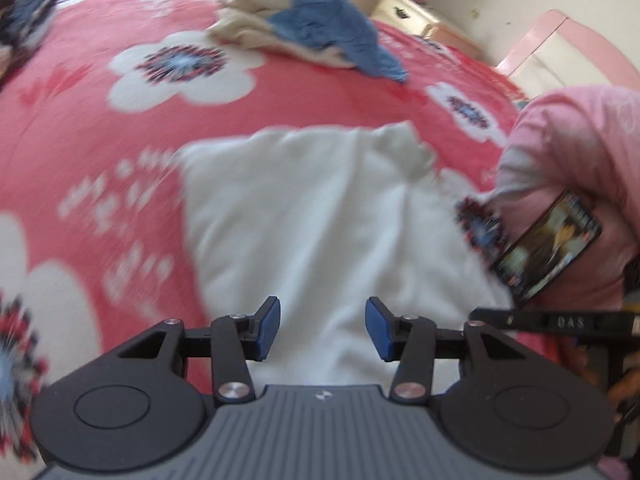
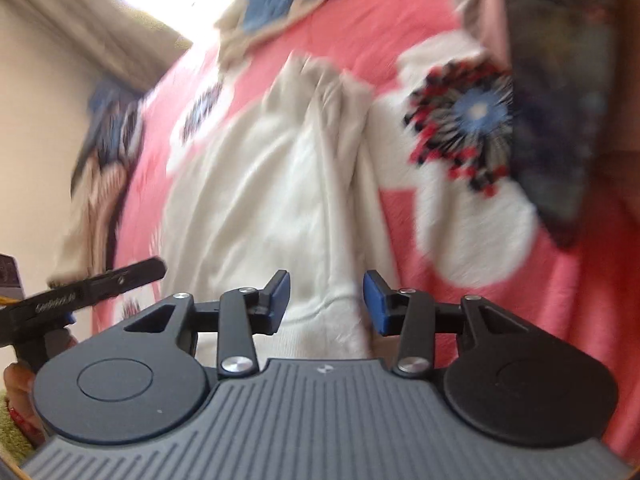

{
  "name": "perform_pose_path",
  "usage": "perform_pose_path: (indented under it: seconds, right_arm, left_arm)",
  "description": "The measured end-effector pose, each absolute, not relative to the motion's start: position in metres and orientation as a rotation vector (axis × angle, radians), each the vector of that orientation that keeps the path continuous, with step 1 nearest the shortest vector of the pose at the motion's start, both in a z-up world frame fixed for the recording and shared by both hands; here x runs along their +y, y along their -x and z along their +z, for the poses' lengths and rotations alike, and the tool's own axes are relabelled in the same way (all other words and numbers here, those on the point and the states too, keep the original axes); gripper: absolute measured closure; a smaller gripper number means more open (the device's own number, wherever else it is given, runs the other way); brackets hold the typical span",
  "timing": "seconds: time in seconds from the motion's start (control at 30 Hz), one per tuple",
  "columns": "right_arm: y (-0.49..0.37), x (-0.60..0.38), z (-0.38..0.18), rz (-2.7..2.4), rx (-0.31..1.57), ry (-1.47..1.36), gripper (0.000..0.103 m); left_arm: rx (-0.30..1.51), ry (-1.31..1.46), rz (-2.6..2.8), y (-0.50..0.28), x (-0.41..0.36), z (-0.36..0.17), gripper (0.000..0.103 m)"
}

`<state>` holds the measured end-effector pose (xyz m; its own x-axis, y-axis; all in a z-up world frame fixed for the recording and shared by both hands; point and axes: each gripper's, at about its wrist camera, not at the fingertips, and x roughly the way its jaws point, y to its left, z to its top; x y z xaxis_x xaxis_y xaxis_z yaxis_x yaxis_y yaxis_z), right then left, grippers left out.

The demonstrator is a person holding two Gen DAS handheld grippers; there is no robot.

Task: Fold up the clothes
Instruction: 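Open both grippers and release the folded side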

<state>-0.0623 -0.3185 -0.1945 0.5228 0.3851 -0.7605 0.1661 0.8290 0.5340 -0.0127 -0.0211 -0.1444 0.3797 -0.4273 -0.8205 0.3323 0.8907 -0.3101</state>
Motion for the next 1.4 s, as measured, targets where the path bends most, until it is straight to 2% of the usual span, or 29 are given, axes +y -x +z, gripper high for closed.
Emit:
perform_pose_path:
  seconds: [0.03,0.13,0.3,0.37,0.6,0.7,0.87,1.07,1.17,1.3,1.4]
  right_arm:
    - [0.064,-0.312,-0.194,0.134,1.039,-0.547,0.092]
    - [0.074,-0.303,-0.187,0.109,1.022,-0.461,0.095]
    - [0.079,-0.292,-0.203,0.065,1.054,-0.378,0.091]
    - [0.076,-0.289,-0.188,0.062,1.049,-0.302,0.086]
    - [0.03,-0.282,-0.13,0.045,0.862,-0.091,0.085]
    - [-0.011,-0.26,-0.135,0.095,0.759,0.014,0.085]
    - [-0.054,-0.255,-0.162,0.078,0.76,0.092,0.087]
    - [-0.067,-0.261,-0.157,0.092,0.745,0.098,0.087]
    - [-0.073,-0.264,-0.155,0.099,0.738,0.101,0.087]
    - [-0.098,-0.252,-0.167,0.125,0.708,0.125,0.088]
    - [-0.112,-0.273,-0.205,0.055,0.812,0.09,0.092]
  left_arm:
    - [1.077,0.088,-0.478,0.019,-0.019,-0.148,0.057]
    - [1.073,0.08,-0.491,0.037,-0.011,-0.163,0.058]
    - [1.018,0.004,-0.511,0.049,-0.014,-0.174,0.058]
    - [1.002,-0.016,-0.525,0.051,-0.012,-0.174,0.058]
    - [0.984,-0.007,-0.554,0.059,-0.004,-0.182,0.057]
    - [0.983,0.0,-0.563,0.058,-0.003,-0.184,0.057]
    - [0.993,0.044,-0.57,0.053,0.006,-0.179,0.057]
    - [0.89,0.197,-0.536,0.001,0.03,-0.154,0.057]
    - [0.824,0.174,-0.534,-0.044,0.015,-0.152,0.057]
    - [0.838,0.149,-0.451,-0.098,-0.001,-0.18,0.059]
    - [0.862,0.168,-0.457,-0.11,0.001,-0.199,0.06]
